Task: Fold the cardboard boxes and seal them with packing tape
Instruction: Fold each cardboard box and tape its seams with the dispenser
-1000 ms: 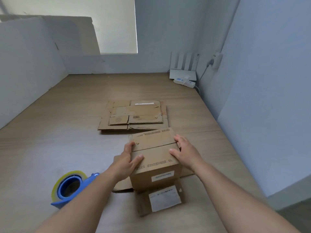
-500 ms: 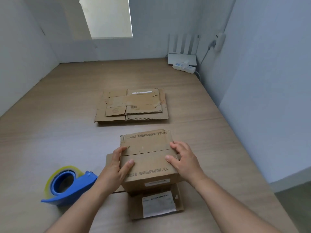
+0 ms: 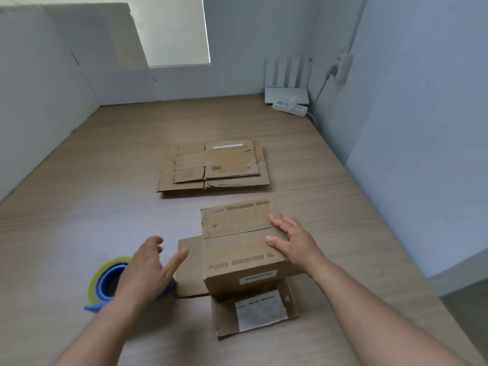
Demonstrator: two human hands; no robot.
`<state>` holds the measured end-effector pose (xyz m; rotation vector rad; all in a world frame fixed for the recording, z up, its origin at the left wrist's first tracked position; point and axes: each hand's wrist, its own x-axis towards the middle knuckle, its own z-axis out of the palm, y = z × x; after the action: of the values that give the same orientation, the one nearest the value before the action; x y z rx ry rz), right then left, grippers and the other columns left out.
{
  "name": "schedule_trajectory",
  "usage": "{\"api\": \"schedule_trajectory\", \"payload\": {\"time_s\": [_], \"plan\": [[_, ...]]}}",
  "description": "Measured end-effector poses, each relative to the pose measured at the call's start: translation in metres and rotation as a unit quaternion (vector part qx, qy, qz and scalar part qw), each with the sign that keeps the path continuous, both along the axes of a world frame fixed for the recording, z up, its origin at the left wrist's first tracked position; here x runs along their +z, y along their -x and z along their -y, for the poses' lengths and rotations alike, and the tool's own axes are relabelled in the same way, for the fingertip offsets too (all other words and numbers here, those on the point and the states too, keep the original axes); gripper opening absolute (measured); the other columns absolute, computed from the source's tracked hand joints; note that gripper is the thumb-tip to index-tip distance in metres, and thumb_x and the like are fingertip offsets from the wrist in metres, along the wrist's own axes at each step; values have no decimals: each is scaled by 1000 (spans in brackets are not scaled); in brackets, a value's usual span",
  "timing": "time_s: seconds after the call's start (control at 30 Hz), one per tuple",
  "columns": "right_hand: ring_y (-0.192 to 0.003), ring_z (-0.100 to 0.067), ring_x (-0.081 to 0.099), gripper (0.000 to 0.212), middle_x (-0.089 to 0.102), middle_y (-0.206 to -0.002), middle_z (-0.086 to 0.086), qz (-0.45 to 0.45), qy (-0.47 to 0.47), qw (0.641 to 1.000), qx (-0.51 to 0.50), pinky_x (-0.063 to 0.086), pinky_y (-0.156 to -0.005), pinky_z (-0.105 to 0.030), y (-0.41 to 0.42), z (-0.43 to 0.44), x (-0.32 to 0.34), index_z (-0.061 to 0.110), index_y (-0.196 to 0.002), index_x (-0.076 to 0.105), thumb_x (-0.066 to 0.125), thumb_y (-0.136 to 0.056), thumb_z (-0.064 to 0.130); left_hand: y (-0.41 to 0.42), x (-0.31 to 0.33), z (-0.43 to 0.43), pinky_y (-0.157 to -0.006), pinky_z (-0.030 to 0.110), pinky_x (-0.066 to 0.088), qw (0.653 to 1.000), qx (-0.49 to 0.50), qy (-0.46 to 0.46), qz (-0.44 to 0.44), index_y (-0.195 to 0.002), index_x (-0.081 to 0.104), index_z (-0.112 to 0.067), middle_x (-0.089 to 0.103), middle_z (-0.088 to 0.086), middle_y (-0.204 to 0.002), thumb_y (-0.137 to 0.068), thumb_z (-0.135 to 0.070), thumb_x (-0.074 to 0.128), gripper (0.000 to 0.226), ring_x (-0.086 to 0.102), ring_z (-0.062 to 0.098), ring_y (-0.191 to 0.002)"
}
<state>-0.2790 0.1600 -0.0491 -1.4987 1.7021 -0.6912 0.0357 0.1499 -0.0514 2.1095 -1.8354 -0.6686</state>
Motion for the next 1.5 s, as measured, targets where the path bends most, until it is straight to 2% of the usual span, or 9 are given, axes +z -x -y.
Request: {"api": "schedule_trajectory", "payload": {"time_s": [0.07, 0.17, 0.47, 0.63, 0.8, 1.03, 1.17, 1.33, 1.5], "plan": [[-139, -14, 28, 59, 28, -154, 3, 3, -2, 1000, -2, 21, -112, -28, 0, 0, 0, 32, -143, 40, 64, -89, 35, -19, -8, -10, -77, 34, 51, 995, 13, -16, 96, -124, 48, -12, 58, 7, -121, -67, -79, 53, 89, 57, 20, -100], [-139, -14, 28, 59, 29, -153, 2, 7, -4, 1000, -4, 22, -114, -31, 0, -1, 1, 30, -142, 40, 64, -89, 33, -28, -19, -17, -70, 28, 44, 990, -7, -2, 140, -108, 49, -13, 50, 0, -103, -65, -74, 65, 76, 48, 15, -88], [-138, -15, 30, 58, 33, -151, -2, 6, -5, 1000, -14, 17, -109, -23, 0, 0, 2, 28, -140, 45, 68, -86, 29, -53, -33, -18, -61, 28, 41, 966, -1, -94, 241, -99, 43, -16, 56, -3, -85, -71, -62, 68, 60, 54, 18, -73], [-139, -15, 29, 58, 33, -151, -2, 3, -4, 1000, -19, 17, -110, -23, 0, 1, 0, 30, -140, 45, 68, -86, 32, -69, -21, -1, -55, 24, 39, 975, -32, -120, 185, -80, 53, -23, 59, -10, -74, -64, -65, 72, 49, 57, 8, -70], [-137, -14, 32, 58, 35, -150, 0, 14, -2, 1000, -19, 20, -107, -22, 6, 1, 0, 29, -141, 44, 66, -87, 32, -61, 15, 10, -51, 22, 38, 980, -52, -41, 186, -75, 54, -29, 59, -15, -72, -61, -71, 68, 47, 53, 1, -66], [-138, -15, 29, 59, 29, -153, 4, -42, -12, 999, 10, 23, -112, -31, 4, 2, 2, 33, -144, 37, 61, -90, 39, -83, 53, 26, -70, 27, 50, 960, -13, -43, 277, -75, 56, -23, 62, -8, -75, -68, -66, 68, 45, 60, 10, -72], [-139, -16, 29, 59, 28, -154, 3, -49, 1, 999, 10, 22, -111, -31, -3, 5, 1, 32, -144, 37, 60, -90, 39, -89, 65, 16, -66, 33, 46, 992, 28, -11, 125, -81, 63, -21, 61, -7, -94, -68, -52, 79, 37, 57, 14, -75], [-139, -17, 28, 60, 28, -154, 0, -60, 2, 998, 21, 21, -111, -28, 0, 7, 3, 29, -144, 38, 62, -90, 37, -19, 90, 6, -56, 25, 46, 996, -39, -24, -74, -90, 62, -31, 67, -5, -83, -65, -48, 82, 36, 63, 14, -76], [-140, -17, 27, 62, 27, -154, 1, -66, -7, 998, 21, 23, -112, -32, 2, 6, 2, 32, -145, 35, 60, -90, 40, 44, 98, 11, -60, 12, 47, 975, -186, -61, -103, -94, 60, -36, 68, -12, -88, -66, -45, 82, 37, 64, 2, -78]]}}
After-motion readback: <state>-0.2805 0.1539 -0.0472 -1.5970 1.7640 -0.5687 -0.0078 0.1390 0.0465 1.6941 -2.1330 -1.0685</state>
